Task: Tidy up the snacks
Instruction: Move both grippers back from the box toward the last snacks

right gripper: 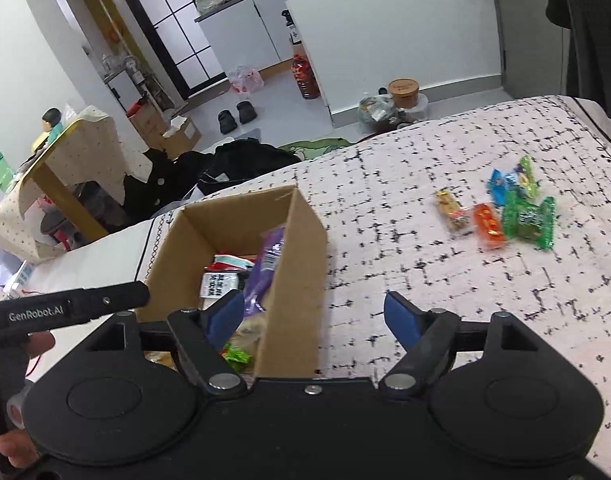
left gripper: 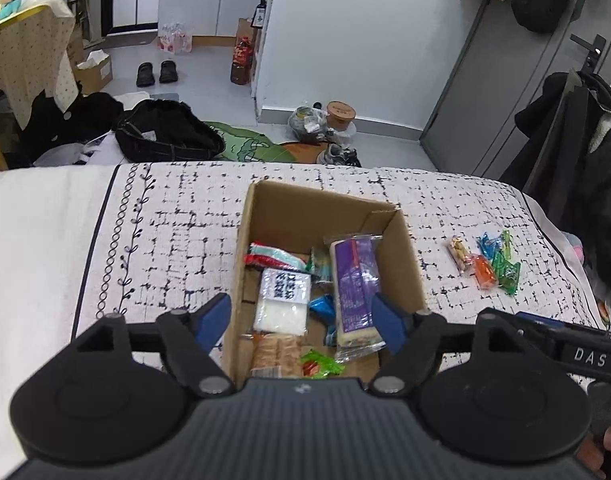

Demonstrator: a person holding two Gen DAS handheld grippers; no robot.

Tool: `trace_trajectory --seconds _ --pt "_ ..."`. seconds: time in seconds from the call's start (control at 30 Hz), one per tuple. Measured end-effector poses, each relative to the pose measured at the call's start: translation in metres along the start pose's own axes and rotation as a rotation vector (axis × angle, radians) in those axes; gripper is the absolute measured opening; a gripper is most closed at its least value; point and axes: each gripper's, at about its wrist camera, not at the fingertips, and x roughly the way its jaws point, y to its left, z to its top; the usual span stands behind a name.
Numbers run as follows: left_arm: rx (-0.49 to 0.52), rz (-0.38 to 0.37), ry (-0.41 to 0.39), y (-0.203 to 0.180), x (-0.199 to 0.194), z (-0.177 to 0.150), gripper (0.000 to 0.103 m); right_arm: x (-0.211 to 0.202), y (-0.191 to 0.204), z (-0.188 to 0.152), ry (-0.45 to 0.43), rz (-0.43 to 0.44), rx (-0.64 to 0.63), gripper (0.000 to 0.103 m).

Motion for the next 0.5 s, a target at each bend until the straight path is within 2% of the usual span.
trace_trajectory --seconds 0.07,0.33,0.43,0.5 --pt "0.01 -0.005 -0.005 -0.005 0.0 0.001 0.083 -0.002 -0.005 0.0 -0.003 -0.006 0.003 0.082" --pt "0.051 -0.018 -0.002 -0.03 0.01 0.003 0.096 -0.008 -0.03 0.006 -0.03 -0.037 0.03 0.092" --pt "0.065 0.006 -0.018 -0.042 0.012 0.006 0.103 -0.012 -0.043 0.009 -0.046 -0.057 0.041 0.095" --pt "0.076 -0.006 -0.018 -0.049 0.014 0.008 0.103 -0.016 -0.052 0.011 -0.055 -0.07 0.052 0.097"
